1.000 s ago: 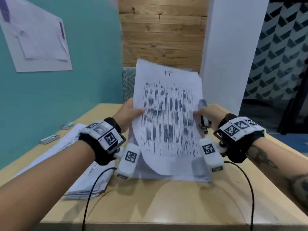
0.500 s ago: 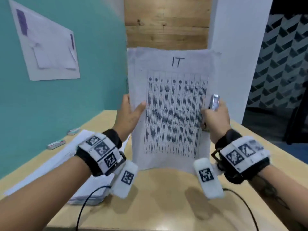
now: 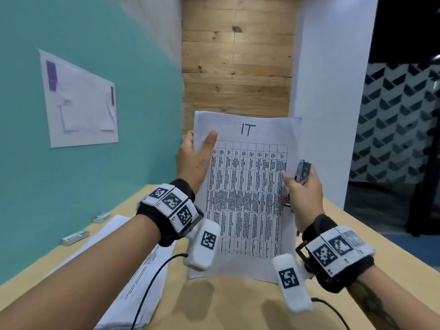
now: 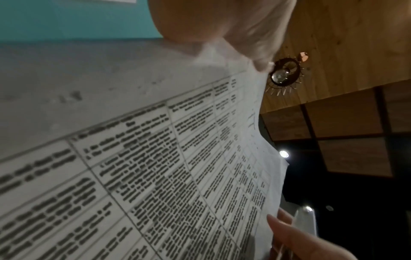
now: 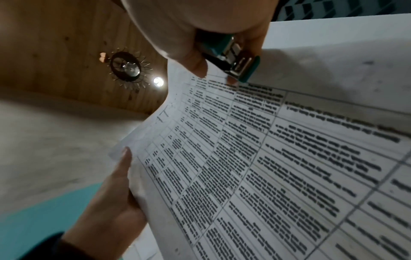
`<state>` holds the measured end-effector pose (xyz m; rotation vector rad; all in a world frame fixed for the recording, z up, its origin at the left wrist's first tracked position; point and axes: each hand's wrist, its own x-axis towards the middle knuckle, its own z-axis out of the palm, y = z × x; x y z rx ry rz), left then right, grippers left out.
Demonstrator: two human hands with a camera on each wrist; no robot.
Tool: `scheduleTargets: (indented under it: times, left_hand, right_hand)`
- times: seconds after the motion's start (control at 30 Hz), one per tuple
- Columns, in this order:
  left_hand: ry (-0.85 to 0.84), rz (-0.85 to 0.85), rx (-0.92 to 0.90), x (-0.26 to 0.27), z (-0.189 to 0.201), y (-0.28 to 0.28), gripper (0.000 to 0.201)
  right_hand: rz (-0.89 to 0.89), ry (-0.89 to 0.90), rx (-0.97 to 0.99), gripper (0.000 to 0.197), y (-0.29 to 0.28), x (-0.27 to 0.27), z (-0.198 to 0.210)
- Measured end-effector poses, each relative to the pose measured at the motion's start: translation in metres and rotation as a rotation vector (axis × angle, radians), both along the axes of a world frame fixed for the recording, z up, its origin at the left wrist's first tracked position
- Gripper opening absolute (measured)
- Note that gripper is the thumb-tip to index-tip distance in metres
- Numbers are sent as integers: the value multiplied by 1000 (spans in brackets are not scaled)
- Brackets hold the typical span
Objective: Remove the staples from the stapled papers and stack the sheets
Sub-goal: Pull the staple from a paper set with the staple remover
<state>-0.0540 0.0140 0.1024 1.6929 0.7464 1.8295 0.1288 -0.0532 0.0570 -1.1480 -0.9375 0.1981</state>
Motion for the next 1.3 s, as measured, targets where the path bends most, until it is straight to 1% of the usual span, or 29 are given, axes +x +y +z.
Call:
scheduleTargets:
  times: [0.03, 0.07, 0.1, 0.13, 0.17, 0.23, 0.27, 0.3, 0.37, 0.43, 0.5, 0.53, 0.6, 0.67, 0.7, 0.77, 0.83, 0.93, 1.03, 1.2, 1.3]
  left_hand:
    - [24, 56, 36, 1, 2, -1, 47]
    - [42, 91, 61, 2, 3, -2, 44]
    - [51, 106, 75, 2, 2, -1, 43]
    - [52, 103, 75, 2, 2, -1, 45]
    - [51, 95, 72, 1, 2, -2, 49]
    - [35, 75, 82, -2, 1, -5, 55]
    - [18, 57, 102, -3, 1, -8, 57]
    - [0, 37, 123, -3, 1, -11, 57]
    - [-17, 18, 171, -3, 3, -18, 51]
    - [-18, -6, 194, -1, 2, -23, 43]
    - [-28, -41, 171, 1, 2, -28, 38]
    - [-38, -47, 156, 2, 2, -30, 37]
    - [-60, -44, 155, 1, 1, -35, 24]
    - [-56, -21, 184, -2, -2, -39, 11]
    - [-48, -12, 200, -3, -3, -40, 9]
    - [-41, 3, 242, -6, -6, -40, 10]
    - [-31, 36, 281, -6, -8, -40, 12]
    - [-23, 105, 316, -4, -7, -39, 16]
    - [-24, 125, 316, -3, -7, -39, 16]
    - [17, 170, 329, 1, -8, -45, 17]
    - [41, 188, 333, 1, -8, -43, 22]
  right_hand:
    - [-27, -41, -27, 21, 1, 0, 1]
    - [-57, -93, -54, 32, 0, 0, 1]
    - [-97, -144, -73, 42, -2, 0, 2]
    - [-132, -170, -52, 45, -5, -2, 5]
    - [-180, -196, 13, 40, -10, -4, 11]
    - [-244, -201, 214, 15, -18, -11, 32]
    - [-218, -160, 307, 8, -22, -17, 45]
    - [-158, -119, 362, 8, -24, -23, 60]
    - [14, -53, 416, 23, -32, -40, 91]
    - [168, -4, 523, 27, -39, -58, 123]
    - [234, 28, 621, 28, -41, -76, 147]
    - [256, 26, 635, 29, -38, -83, 154]
    - [261, -14, 591, 32, -29, -96, 158]
    - [251, -114, 512, 34, -17, -105, 154]
    - [252, -182, 475, 35, -12, -108, 150]
    - [219, -318, 411, 39, -2, -113, 141]
    - [131, -425, 384, 42, 3, -114, 136]
    - [43, -526, 378, 44, 4, -115, 134]
    - [-40, -623, 334, 48, 4, -118, 133]
    - [-67, -628, 298, 54, 7, -121, 134]
    - [-69, -646, 285, 54, 7, -121, 135]
